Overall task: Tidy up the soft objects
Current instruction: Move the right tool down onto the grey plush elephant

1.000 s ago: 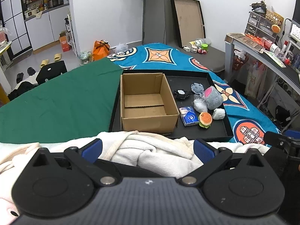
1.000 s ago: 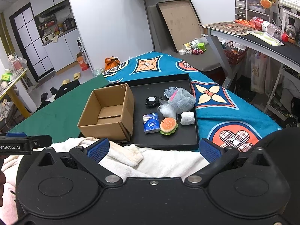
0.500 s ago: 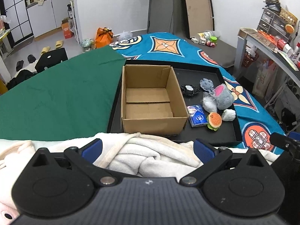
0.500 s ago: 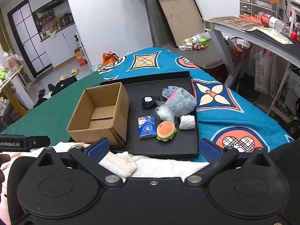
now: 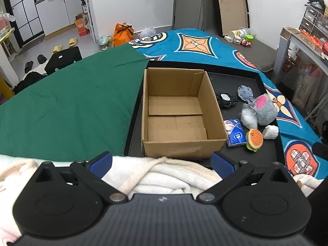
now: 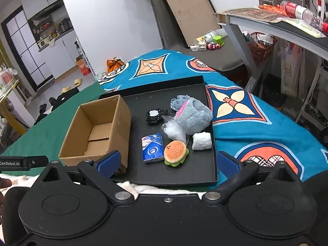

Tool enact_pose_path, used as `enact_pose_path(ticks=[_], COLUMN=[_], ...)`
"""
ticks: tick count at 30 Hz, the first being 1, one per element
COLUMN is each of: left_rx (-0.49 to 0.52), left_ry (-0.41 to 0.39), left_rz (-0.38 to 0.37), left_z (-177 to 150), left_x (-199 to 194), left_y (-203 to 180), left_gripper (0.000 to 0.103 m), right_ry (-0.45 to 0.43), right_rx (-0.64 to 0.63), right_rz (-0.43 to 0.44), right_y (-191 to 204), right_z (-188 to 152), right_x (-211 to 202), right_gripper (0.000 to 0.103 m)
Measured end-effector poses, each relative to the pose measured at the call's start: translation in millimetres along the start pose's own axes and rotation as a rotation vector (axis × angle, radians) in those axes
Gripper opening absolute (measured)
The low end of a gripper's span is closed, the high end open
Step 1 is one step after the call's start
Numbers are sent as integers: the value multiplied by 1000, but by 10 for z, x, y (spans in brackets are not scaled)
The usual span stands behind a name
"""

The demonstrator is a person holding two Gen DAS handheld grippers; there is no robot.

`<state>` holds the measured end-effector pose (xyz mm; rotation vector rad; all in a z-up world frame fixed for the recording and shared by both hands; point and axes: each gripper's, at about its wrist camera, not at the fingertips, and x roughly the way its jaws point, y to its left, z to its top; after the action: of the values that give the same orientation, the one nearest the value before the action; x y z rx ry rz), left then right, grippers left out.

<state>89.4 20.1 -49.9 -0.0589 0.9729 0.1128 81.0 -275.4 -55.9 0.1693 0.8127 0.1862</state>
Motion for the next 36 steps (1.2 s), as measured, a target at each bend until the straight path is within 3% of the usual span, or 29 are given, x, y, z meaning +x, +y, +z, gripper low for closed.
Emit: enact_pose_path(ticks=[14,28,36], left_rx=[-30,-71,-80], left_ry=[-10,22,35], left_rz=[64,95,114], left_z=[218,337,410], left_x=[370,838,1047], left_y=[37,76,78], left_gripper=[99,72,61], right_ry=[34,65,87], right_rx=[80,121,157], right_rz=[20,51,50], right_y=[-343,-517,-639], right_z=[94,251,394], right_x=[500,1074,1429], right_gripper=[86,83,84])
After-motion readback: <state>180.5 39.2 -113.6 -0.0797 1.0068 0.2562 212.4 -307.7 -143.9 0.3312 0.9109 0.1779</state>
